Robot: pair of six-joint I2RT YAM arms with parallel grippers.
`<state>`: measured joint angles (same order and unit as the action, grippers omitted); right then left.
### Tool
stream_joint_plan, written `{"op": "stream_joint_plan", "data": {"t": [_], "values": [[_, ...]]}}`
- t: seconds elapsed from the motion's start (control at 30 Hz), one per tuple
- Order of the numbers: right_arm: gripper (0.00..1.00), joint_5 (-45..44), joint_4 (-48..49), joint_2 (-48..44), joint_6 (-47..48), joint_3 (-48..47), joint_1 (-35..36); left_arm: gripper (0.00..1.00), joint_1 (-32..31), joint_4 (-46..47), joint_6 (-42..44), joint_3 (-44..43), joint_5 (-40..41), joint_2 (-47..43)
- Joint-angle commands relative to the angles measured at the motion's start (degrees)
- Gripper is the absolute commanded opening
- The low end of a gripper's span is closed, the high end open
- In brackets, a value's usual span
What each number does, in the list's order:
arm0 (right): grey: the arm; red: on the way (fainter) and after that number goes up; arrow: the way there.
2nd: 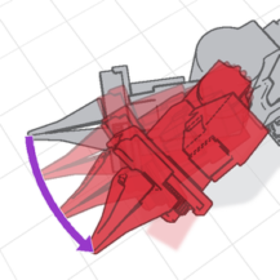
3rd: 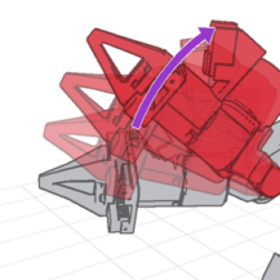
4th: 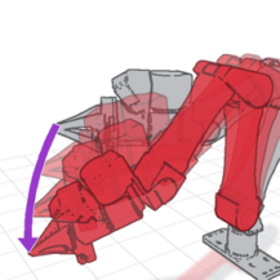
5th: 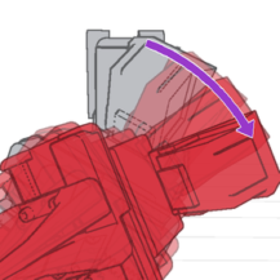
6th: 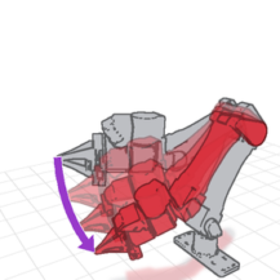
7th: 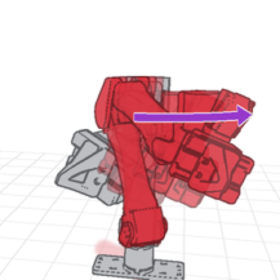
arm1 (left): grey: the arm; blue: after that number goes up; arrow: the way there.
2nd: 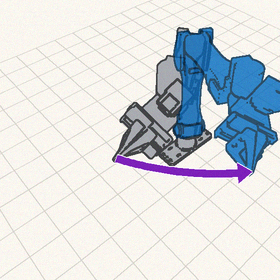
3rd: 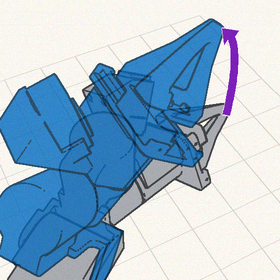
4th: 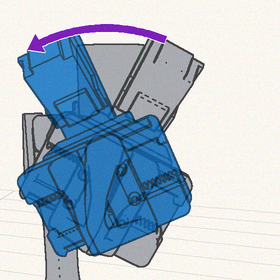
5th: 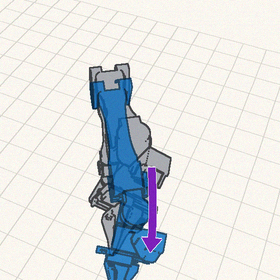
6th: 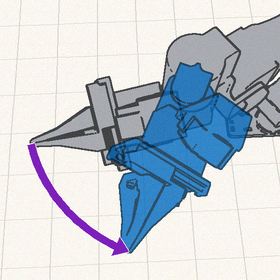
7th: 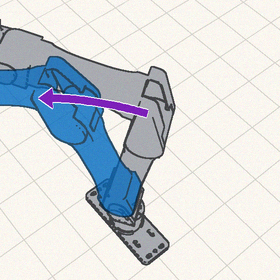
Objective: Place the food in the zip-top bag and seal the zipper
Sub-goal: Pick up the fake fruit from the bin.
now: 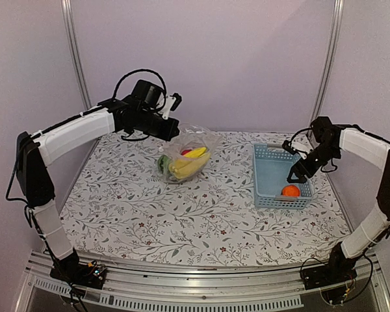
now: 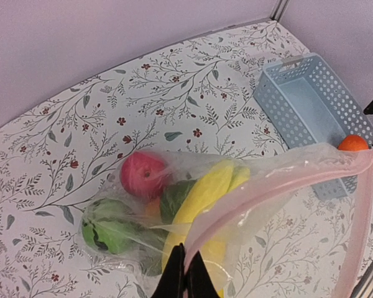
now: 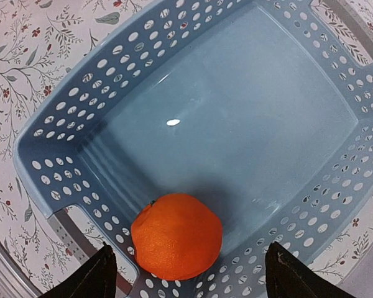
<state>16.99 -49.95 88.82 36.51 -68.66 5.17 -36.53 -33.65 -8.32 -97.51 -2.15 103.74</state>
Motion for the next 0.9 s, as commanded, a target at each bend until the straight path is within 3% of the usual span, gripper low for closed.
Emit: {"op": "stream_joint_plan", "data": {"t": [0.0,0.87], "values": [[0.81,-0.9,-2.2,2.0,-1.1,-0.4,-0.3,0.00,-0.9,1.2,-0.6,1.3,-0.3,-1.1],[0.79,-2.0,-3.3,8.4,-1.2,2.3,-0.3,0.00,-3.0,1.9,-1.8,1.4,0.3,-1.5]]}}
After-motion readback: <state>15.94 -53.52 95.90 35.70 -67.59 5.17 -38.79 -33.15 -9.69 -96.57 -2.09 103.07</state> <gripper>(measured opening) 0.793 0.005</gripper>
